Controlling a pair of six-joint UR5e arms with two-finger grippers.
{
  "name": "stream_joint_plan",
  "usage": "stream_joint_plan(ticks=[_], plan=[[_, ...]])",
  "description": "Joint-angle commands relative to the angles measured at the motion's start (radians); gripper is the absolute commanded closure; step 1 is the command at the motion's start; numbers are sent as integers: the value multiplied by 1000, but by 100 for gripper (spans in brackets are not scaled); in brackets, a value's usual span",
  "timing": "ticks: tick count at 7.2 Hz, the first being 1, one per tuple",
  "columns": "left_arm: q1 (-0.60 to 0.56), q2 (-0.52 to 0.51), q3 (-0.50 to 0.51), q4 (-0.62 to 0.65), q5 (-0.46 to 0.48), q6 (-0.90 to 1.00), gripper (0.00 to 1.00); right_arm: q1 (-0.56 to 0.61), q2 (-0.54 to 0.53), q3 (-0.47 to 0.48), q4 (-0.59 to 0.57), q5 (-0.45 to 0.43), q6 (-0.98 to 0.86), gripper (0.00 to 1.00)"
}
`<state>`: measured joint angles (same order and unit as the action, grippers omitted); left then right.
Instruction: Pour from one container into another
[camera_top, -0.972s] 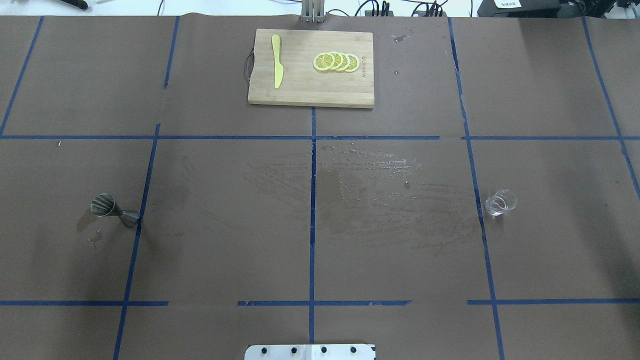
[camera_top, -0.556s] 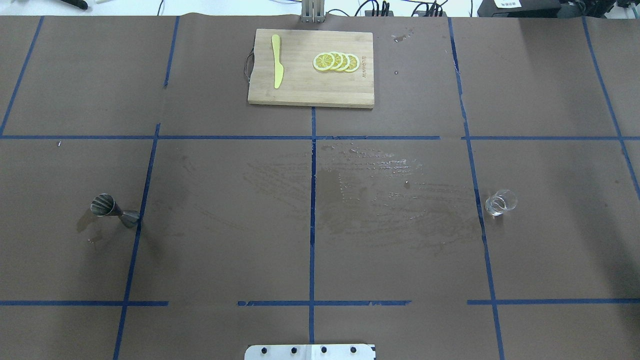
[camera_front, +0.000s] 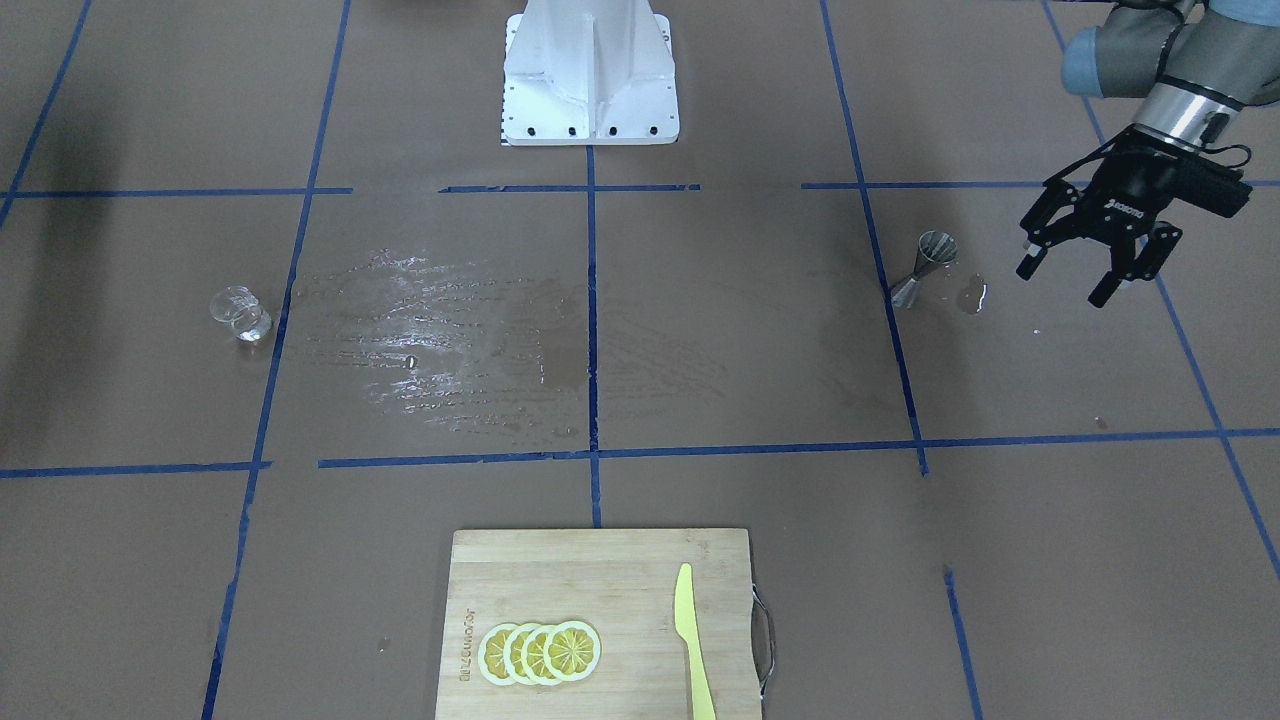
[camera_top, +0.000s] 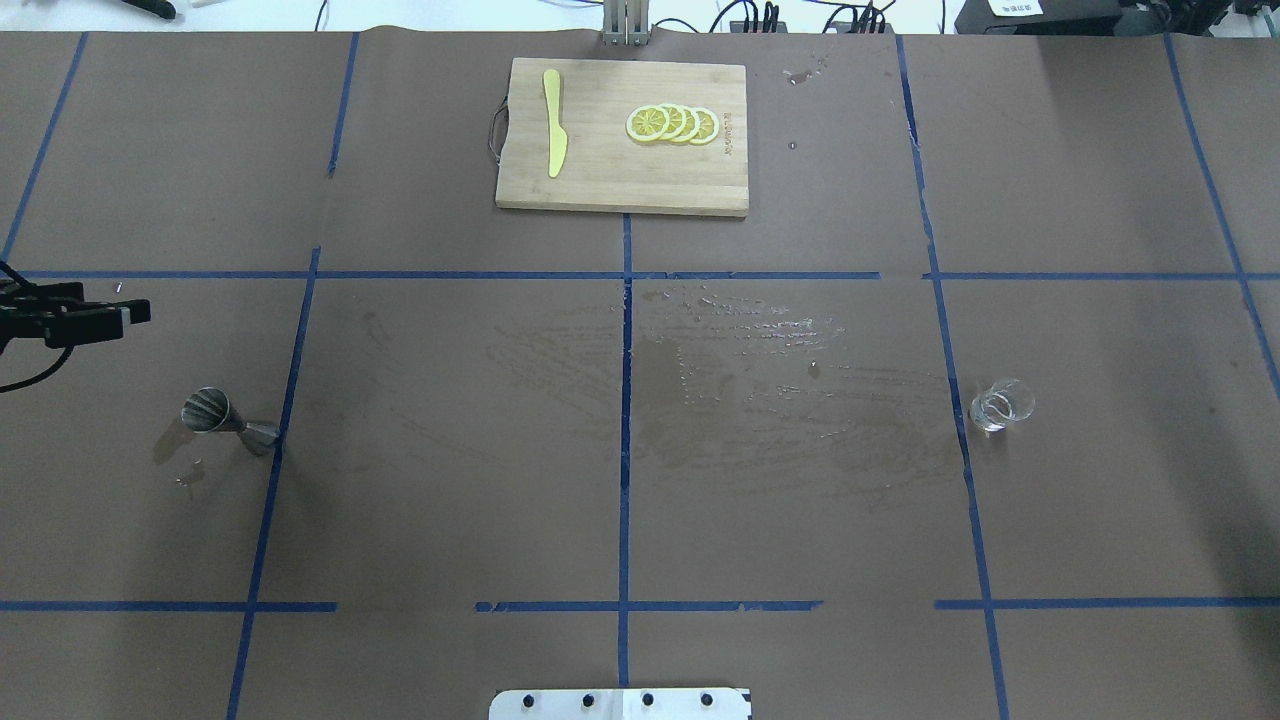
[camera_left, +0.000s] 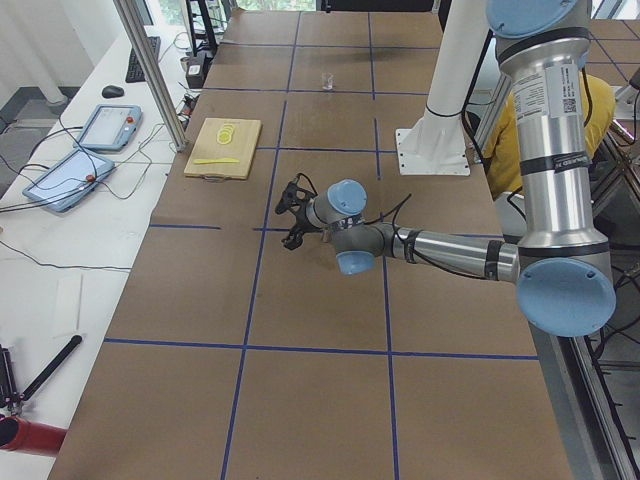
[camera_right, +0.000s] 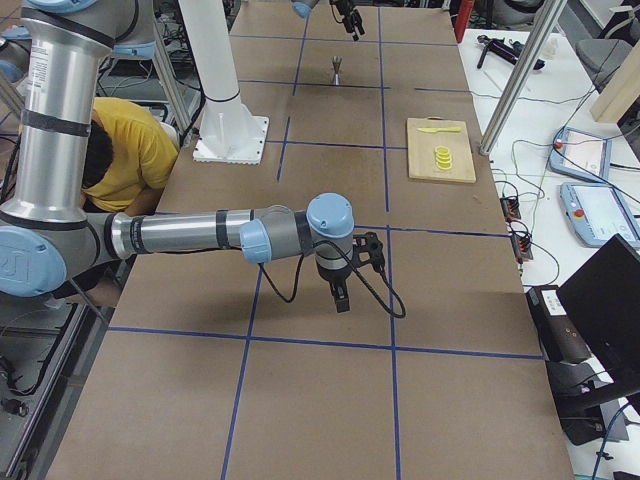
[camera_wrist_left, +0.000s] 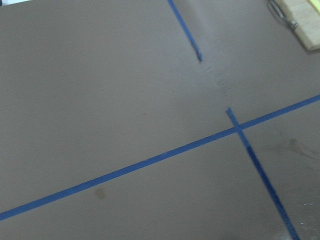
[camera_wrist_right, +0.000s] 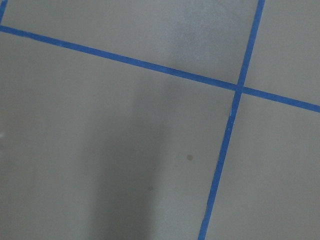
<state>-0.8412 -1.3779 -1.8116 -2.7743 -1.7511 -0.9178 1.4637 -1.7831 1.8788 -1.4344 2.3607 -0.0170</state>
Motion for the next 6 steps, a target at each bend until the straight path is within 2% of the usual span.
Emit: stream_joint_plan(ticks=[1, 2, 4, 5, 6], plan=[[112, 46, -75, -45, 211, -62, 1, -2, 1, 2, 11, -1, 0, 0], [148, 84, -90, -124, 357, -62, 1, -2, 1, 5, 47, -1, 2, 0], [394, 115, -80, -117, 769, -65, 1, -2, 1, 5, 68, 0, 3, 0], [454, 128, -78, -114, 838, -78, 1, -2, 1, 5, 69, 0, 2, 0], [594, 128, -78, -110, 984, -135, 1, -2, 1, 5, 68, 2, 3, 0]])
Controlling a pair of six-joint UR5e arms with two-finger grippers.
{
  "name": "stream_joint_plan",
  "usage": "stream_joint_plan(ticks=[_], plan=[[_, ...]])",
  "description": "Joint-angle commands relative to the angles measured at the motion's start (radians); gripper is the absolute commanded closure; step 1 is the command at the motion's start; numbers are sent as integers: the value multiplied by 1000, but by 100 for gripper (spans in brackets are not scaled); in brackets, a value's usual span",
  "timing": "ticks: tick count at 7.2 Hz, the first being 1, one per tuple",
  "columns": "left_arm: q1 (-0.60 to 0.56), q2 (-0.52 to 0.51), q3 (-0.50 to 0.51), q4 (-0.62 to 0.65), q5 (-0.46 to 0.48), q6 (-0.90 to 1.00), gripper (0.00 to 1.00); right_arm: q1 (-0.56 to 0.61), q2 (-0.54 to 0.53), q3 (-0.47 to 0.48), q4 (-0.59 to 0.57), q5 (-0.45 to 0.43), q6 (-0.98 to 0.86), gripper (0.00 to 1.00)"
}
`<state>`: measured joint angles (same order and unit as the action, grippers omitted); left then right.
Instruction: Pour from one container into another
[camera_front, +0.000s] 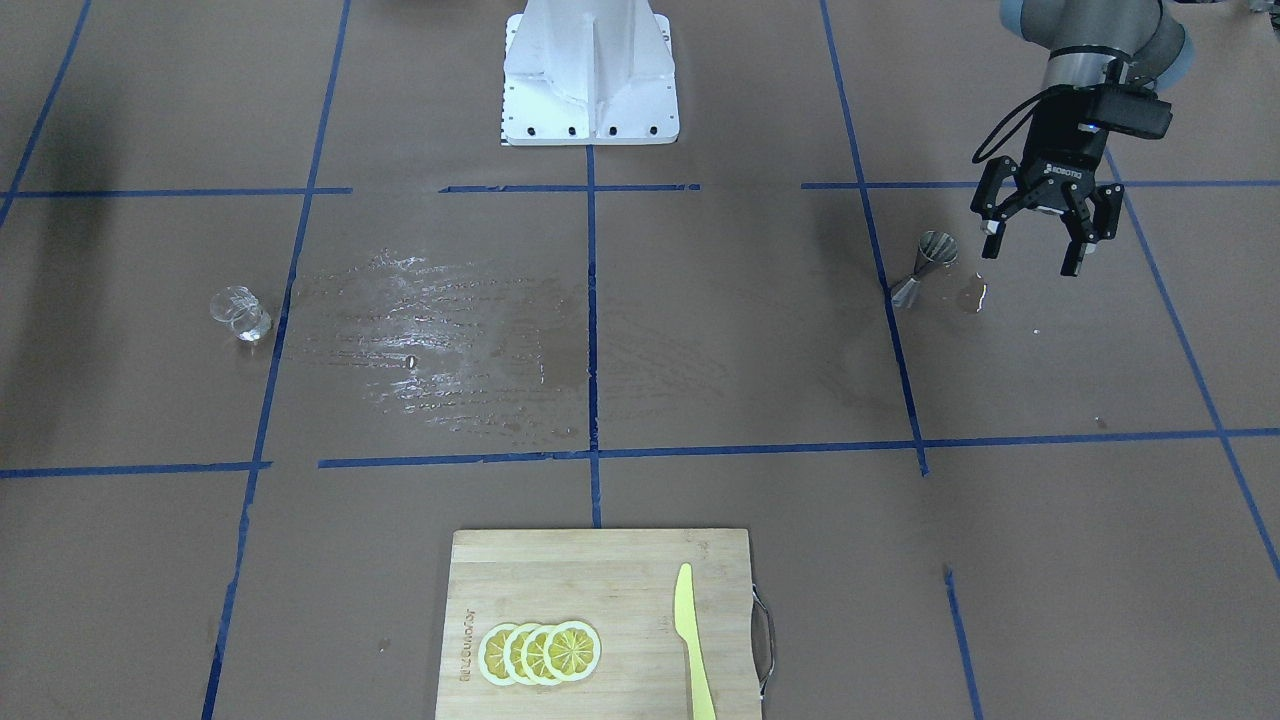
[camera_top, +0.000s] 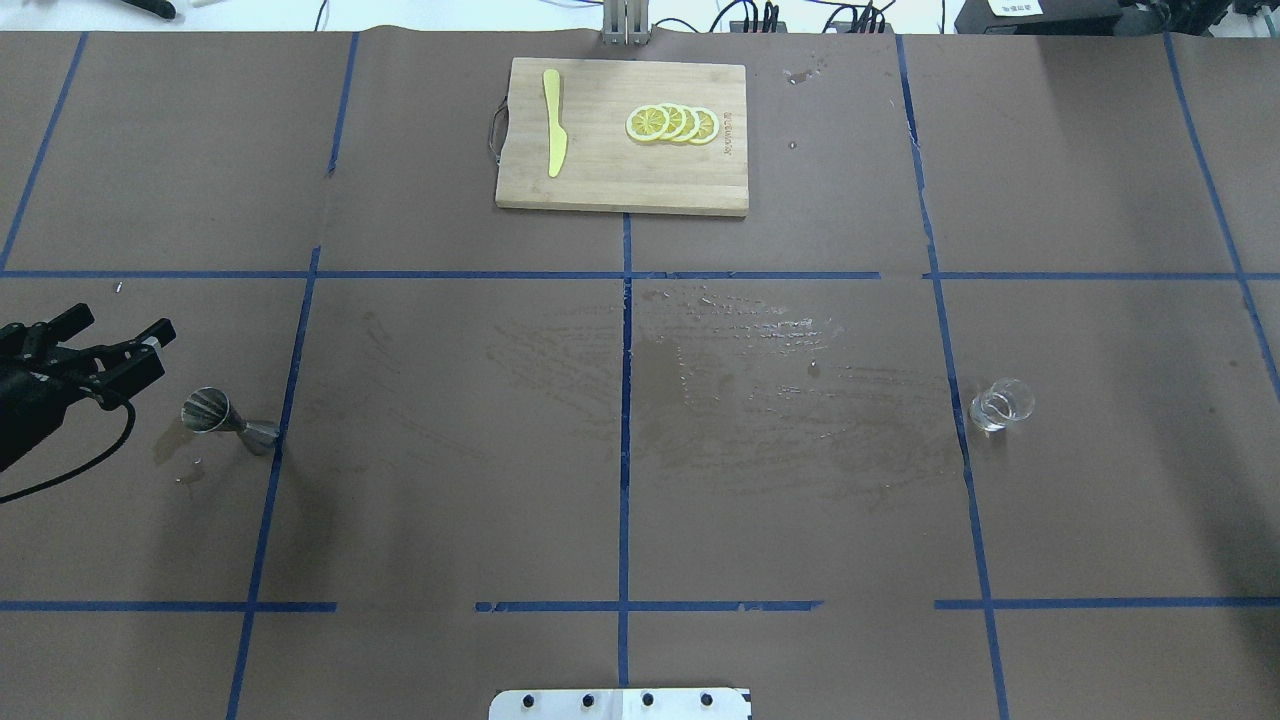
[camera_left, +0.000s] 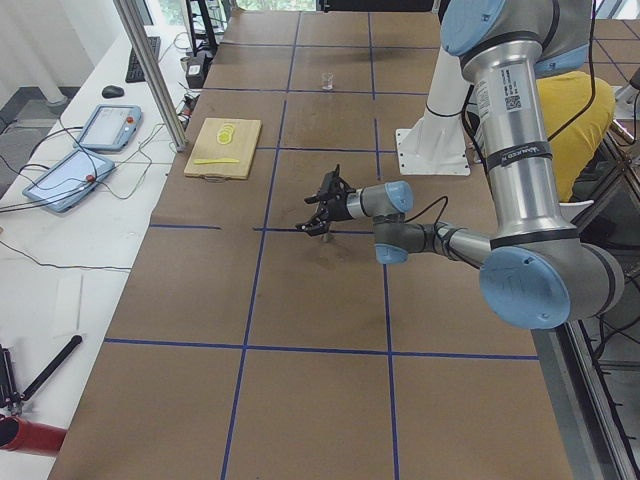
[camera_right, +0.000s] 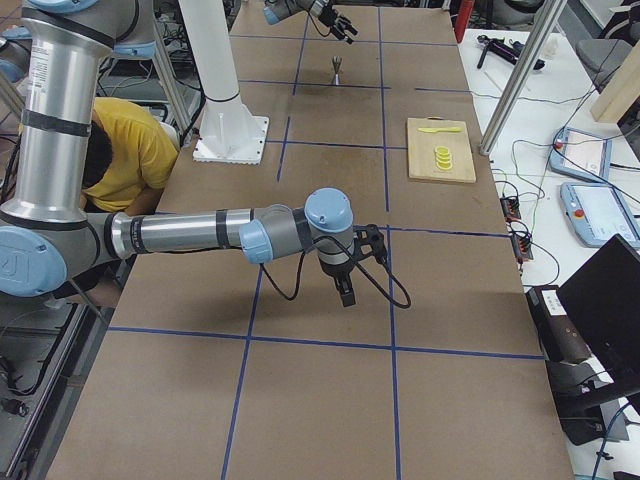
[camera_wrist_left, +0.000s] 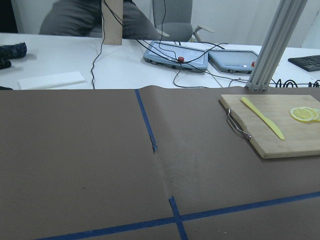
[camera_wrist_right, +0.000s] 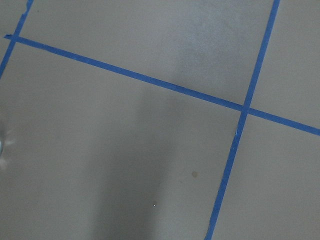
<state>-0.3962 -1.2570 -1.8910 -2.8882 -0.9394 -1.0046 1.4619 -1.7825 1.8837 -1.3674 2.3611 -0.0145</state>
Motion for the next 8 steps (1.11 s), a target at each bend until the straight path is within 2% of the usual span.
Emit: stream_joint_plan(ticks=[1, 3, 4, 7, 8], plan=[[228, 8, 1, 38, 330, -48, 1, 0, 0, 0, 1, 3, 1, 0], [302, 5, 19, 44, 413, -54, 1, 0, -2, 0, 1, 9, 1, 0], [356, -28, 54, 46, 495, -55, 1, 0, -3, 0, 1, 26, -1, 0], [385, -122, 186, 43, 560, -58, 1, 0, -5, -2, 1, 30, -1, 0], [385, -130, 193, 37, 561, -60, 1, 0, -5, -2, 1, 30, -1, 0]])
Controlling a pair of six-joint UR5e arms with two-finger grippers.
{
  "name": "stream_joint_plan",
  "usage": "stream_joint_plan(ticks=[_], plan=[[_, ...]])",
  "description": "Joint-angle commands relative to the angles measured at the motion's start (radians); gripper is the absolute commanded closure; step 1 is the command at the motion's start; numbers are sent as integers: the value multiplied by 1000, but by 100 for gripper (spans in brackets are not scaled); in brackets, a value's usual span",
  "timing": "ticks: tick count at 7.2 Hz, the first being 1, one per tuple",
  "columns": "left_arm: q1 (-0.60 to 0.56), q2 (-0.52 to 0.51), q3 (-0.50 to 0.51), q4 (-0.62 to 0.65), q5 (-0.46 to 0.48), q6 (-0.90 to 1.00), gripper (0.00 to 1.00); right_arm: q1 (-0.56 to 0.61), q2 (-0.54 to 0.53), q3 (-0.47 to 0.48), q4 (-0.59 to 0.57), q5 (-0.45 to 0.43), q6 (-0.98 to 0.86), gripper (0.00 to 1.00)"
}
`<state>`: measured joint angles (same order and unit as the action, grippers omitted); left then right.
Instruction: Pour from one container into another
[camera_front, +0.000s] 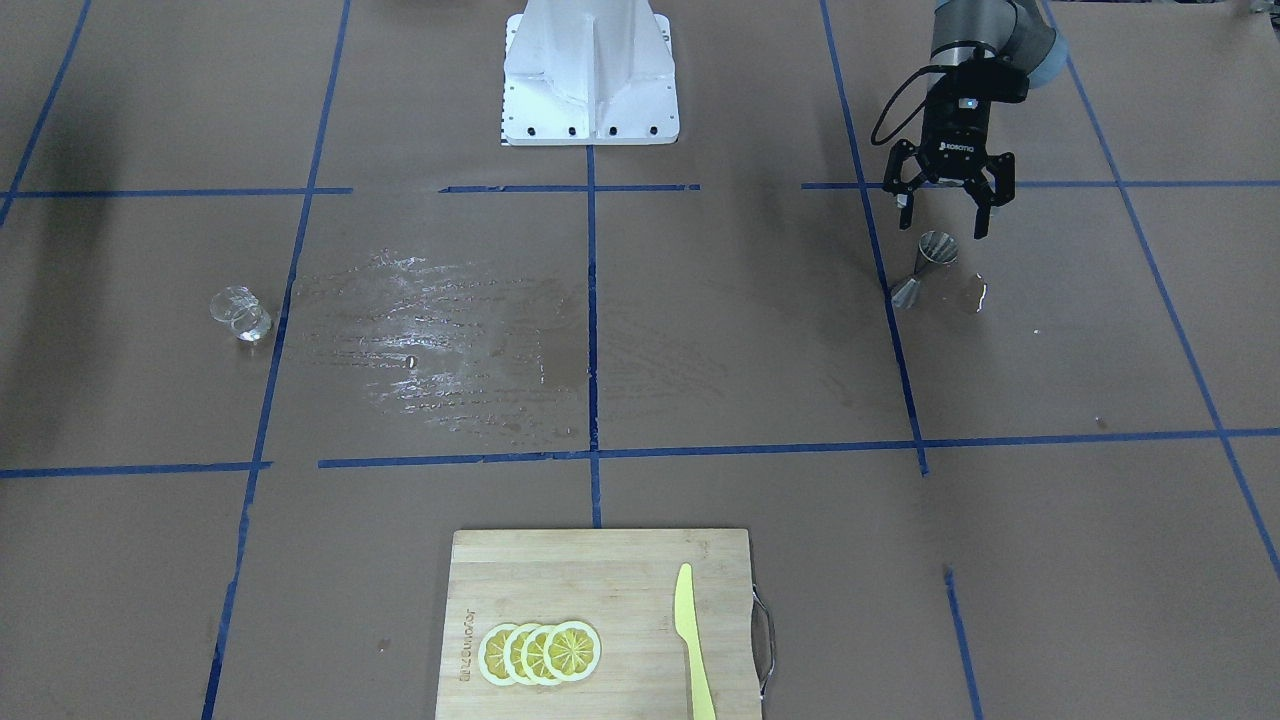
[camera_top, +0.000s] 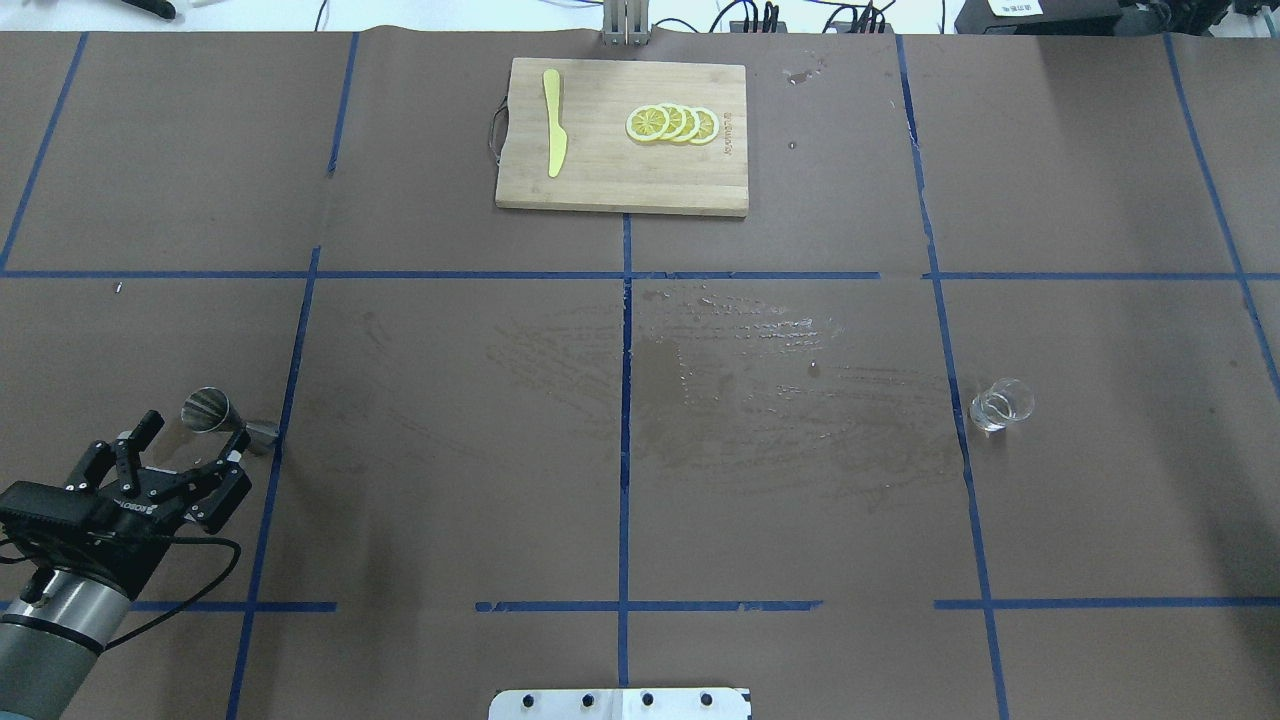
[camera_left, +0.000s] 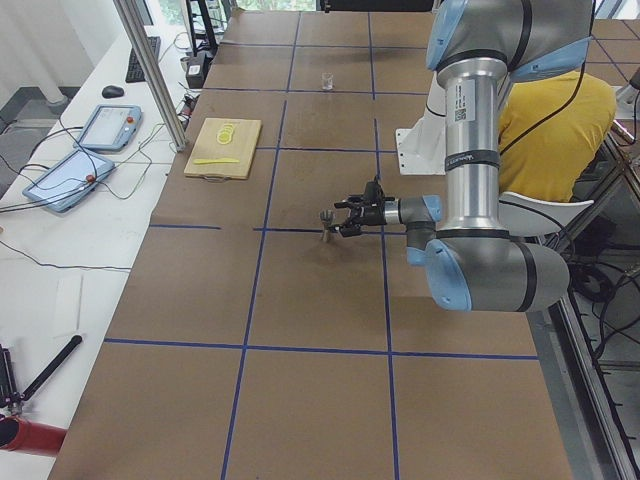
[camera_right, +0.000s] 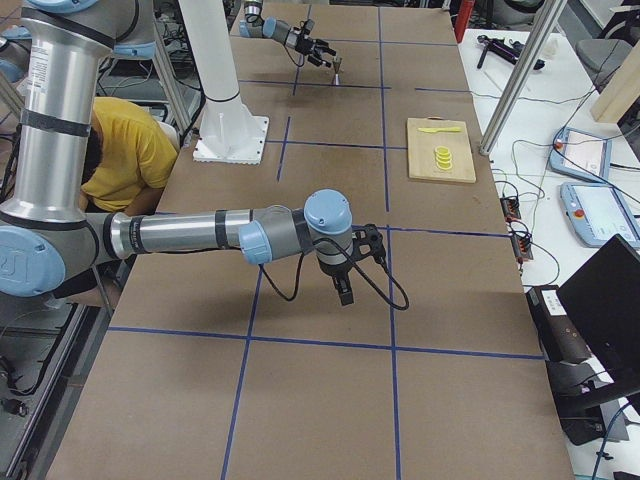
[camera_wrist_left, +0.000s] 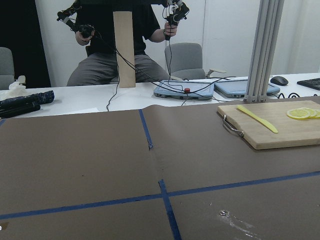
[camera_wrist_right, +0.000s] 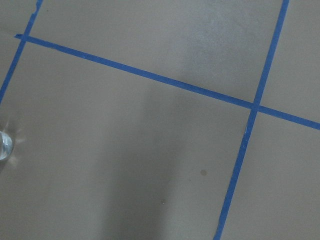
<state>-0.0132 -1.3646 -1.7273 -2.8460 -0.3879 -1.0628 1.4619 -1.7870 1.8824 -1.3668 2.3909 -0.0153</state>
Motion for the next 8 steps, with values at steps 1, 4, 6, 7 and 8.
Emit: stream_joint_plan(ticks=[1, 4, 6, 7, 8], plan=[[2, -24, 49, -7, 7, -59, 1, 0, 0, 0, 0, 1, 0, 0], [4, -71, 112, -7, 0, -117, 1, 0, -2, 1, 0, 1, 0, 0], [2, -87, 127, -6, -2, -112, 1, 0, -3, 1, 0, 2, 0, 0], [2, -88, 146, -6, -2, -112, 1, 0, -3, 0, 0, 1, -2, 0], [-11, -85, 149, -6, -11, -111, 1, 0, -3, 1, 0, 2, -2, 0]])
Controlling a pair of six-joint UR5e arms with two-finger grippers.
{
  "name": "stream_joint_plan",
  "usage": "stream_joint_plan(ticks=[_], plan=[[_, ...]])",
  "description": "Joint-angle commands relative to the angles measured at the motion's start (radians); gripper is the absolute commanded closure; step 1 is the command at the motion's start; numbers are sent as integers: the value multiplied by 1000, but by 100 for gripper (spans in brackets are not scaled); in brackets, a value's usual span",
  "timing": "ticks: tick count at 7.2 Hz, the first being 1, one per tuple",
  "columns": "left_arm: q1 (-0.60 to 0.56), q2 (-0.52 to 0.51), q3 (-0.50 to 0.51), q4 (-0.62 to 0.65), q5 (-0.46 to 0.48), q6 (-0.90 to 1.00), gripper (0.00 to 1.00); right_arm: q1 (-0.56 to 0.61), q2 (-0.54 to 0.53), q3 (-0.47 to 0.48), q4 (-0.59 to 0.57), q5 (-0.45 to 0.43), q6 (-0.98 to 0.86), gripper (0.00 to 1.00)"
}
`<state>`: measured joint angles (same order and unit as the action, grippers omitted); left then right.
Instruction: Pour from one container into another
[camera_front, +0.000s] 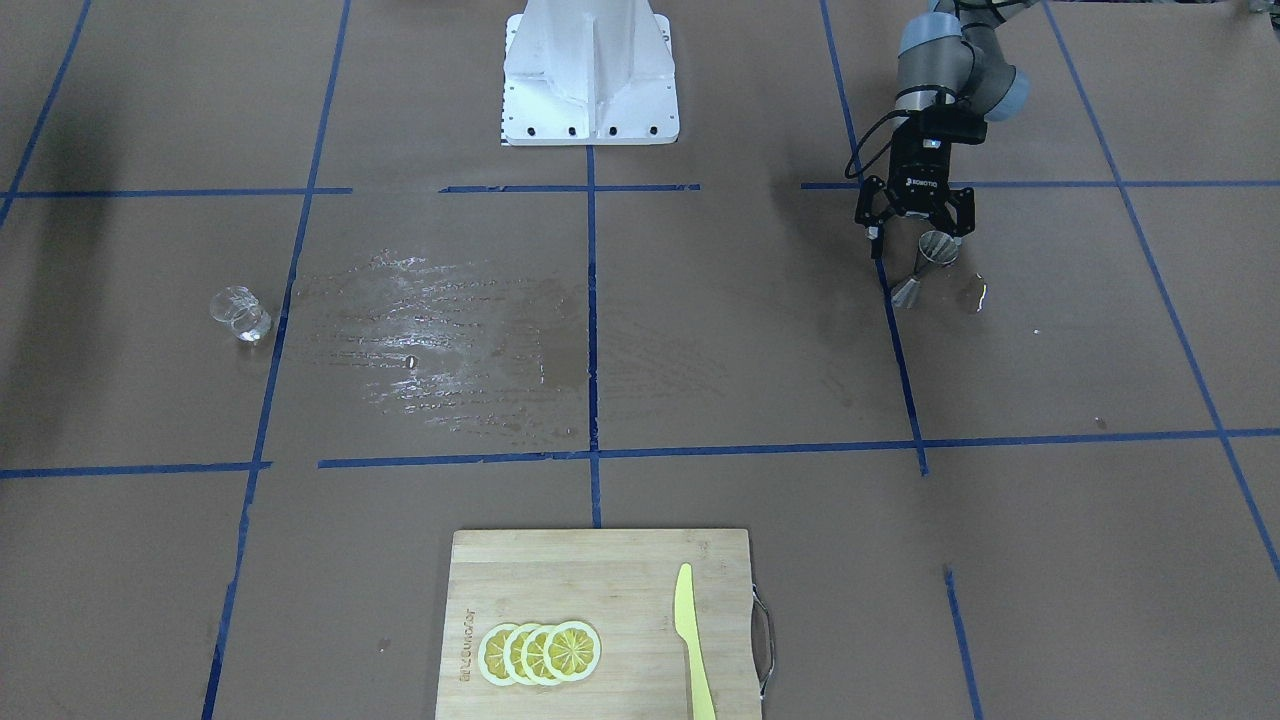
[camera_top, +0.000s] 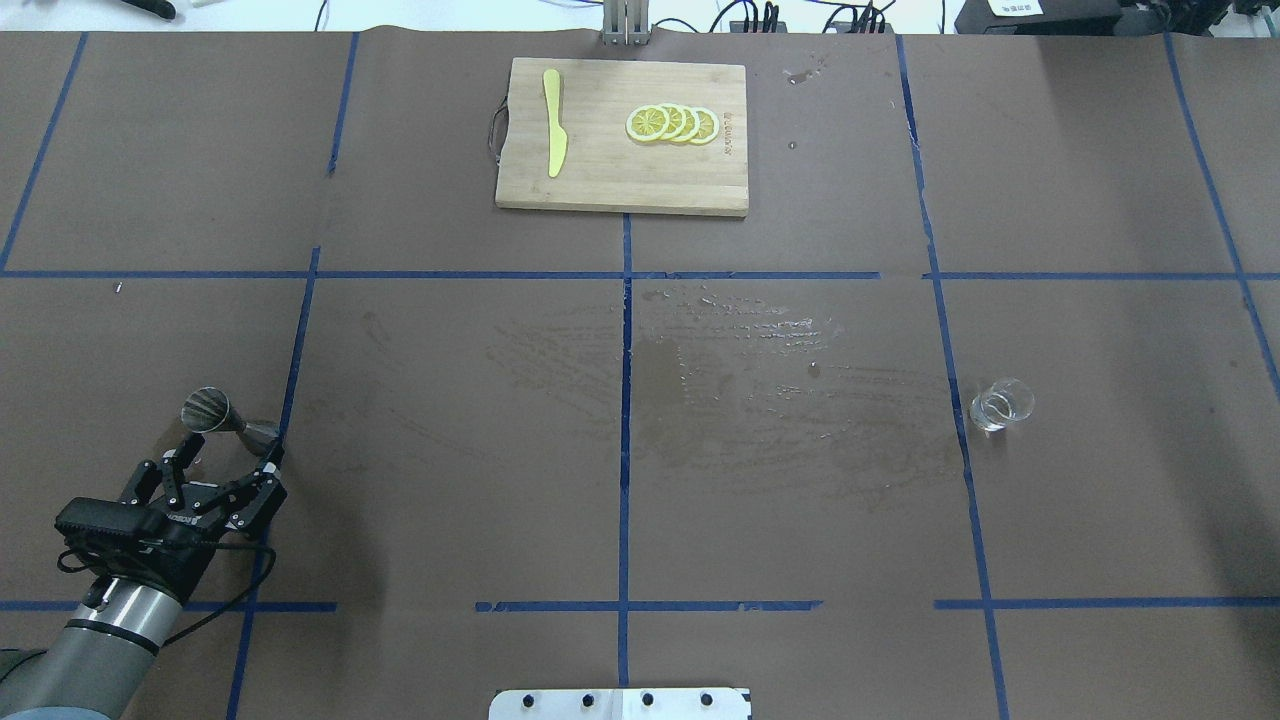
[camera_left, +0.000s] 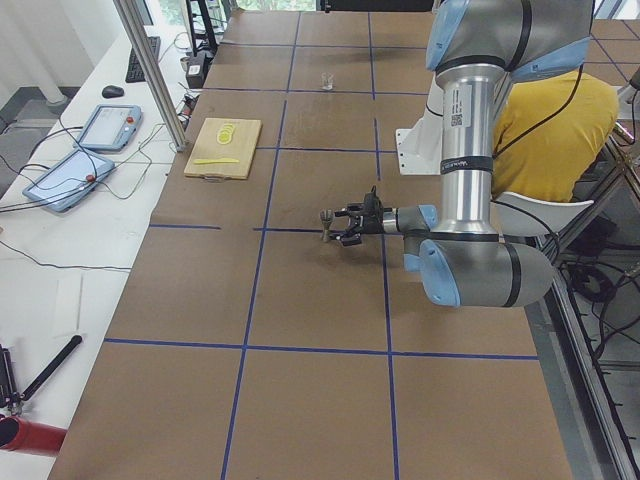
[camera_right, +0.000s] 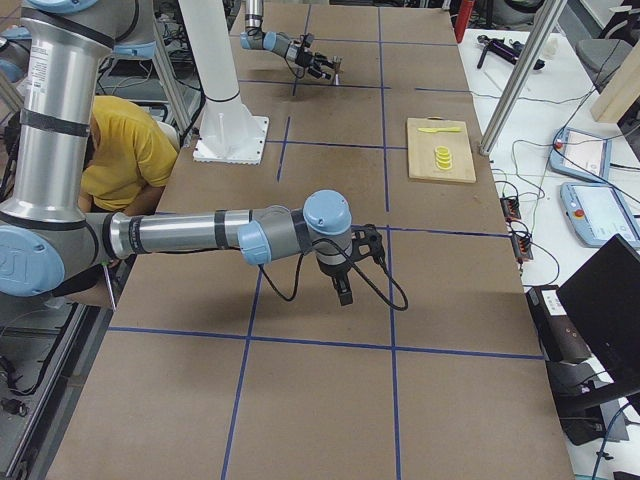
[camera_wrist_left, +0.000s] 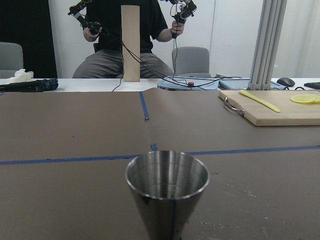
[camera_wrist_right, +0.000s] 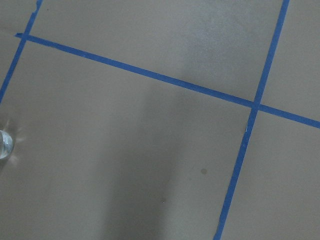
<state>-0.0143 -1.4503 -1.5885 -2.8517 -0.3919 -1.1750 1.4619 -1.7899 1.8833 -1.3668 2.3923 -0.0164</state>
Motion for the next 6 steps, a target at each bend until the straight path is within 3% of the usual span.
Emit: stream_joint_plan(ticks=[1, 3, 5, 6], plan=[[-19, 2, 15, -1, -28, 0, 1, 0, 0, 0, 0, 1, -1, 0], [-21, -1, 21, 0, -30, -2, 1, 0, 0, 2, 2, -1, -2, 0], [-36, -4, 21, -3, -57, -3, 15, 0, 0, 2, 2, -1, -2, 0], [-48, -4, 21, -1, -59, -2, 15, 0, 0, 2, 2, -1, -2, 0]])
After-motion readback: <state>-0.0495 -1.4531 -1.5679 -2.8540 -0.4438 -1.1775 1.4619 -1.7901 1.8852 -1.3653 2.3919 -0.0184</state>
